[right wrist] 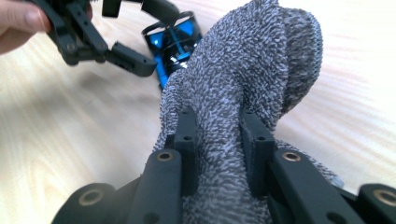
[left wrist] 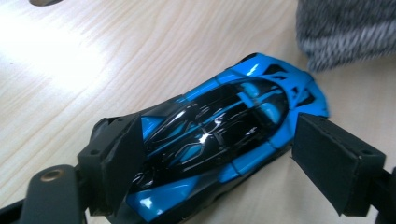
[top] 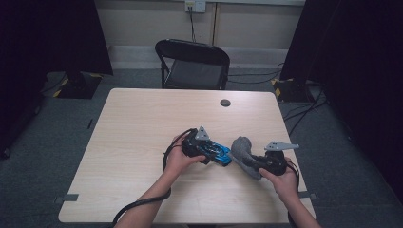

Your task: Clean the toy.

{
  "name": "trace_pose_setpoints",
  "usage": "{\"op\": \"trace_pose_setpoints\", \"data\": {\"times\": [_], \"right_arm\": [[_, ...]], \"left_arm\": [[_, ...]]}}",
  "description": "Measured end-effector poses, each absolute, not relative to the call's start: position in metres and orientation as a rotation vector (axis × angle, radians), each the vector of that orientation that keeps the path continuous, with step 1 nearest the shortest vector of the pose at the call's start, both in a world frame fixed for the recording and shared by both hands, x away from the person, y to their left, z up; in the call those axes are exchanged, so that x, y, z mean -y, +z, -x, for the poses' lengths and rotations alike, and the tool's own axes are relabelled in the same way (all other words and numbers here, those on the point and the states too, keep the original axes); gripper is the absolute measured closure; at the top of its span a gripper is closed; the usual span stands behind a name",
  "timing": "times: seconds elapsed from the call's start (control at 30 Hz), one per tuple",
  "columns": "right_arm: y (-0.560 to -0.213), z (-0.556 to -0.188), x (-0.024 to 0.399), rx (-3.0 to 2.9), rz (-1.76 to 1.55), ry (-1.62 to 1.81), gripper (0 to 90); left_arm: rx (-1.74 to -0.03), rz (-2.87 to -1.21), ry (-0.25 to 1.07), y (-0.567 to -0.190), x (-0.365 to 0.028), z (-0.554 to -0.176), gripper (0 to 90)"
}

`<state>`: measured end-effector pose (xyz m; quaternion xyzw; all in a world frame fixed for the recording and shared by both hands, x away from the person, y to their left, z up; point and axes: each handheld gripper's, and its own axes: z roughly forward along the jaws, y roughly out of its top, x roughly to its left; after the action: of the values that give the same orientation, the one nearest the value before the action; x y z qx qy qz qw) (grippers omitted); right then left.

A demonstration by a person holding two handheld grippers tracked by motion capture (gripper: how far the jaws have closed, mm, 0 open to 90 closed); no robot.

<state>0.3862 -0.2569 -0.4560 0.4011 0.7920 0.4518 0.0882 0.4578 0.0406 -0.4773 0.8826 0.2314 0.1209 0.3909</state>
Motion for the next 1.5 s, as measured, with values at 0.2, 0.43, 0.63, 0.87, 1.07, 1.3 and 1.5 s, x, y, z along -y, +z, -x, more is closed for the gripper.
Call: {"op": "trace_pose_setpoints", "data": {"times": [0.2, 0.43, 0.63, 0.87, 1.07, 1.3, 1.5], "right_arm": [[-0.455, -0.402, 0.256, -2.349, -1.200, 1.312, 72.4], [-0.451, -0.438, 0.244, -2.328, -1.152, 1.320, 72.0], [-0.454, -0.466, 0.225, -2.378, -1.038, 1.269, 71.2], [-0.463, -0.490, 0.208, -2.427, -1.031, 1.251, 70.7], [-0.470, -0.508, 0.188, -2.449, -0.980, 1.268, 70.6], [-0.480, -0.520, 0.164, -2.497, -0.912, 1.243, 63.0], [-0.476, -0.517, 0.164, -2.462, -0.925, 1.191, 44.7]], "left_arm": [[-0.608, -2.241, 0.317, -0.479, -0.040, -0.459, 15.8], [-0.600, -2.232, 0.318, -0.482, -0.039, -0.459, 14.1], [-0.610, -2.226, 0.297, -0.482, -0.039, -0.461, 13.7], [-0.610, -2.192, 0.281, -0.486, -0.041, -0.462, 13.6], [-0.611, -2.177, 0.277, -0.487, -0.041, -0.462, 13.8], [-0.609, -2.158, 0.276, -0.489, -0.041, -0.462, 13.8], [-0.614, -2.145, 0.278, -0.491, -0.041, -0.461, 13.9]]}}
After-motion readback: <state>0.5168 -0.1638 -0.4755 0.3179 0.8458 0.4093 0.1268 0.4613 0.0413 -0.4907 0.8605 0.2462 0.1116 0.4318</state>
